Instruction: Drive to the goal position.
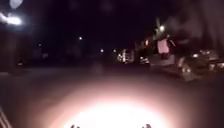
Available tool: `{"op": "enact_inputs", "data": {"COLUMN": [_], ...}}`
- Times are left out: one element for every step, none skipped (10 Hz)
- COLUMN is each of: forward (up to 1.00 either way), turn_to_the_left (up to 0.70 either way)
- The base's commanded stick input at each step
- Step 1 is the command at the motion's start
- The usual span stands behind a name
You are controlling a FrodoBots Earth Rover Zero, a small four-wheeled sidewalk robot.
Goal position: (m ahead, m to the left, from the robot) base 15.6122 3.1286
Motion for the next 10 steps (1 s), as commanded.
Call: {"op": "enact_inputs", "data": {"forward": [1.00, 1.00, 1.00, 1.00, 1.00, 1.00, 1.00, 1.00, 1.00, 1.00], "turn_to_the_left": [0.00, 0.00, 0.00, 0.00, 0.00, 0.00, 0.00, 0.00, -0.02, -0.10]}}
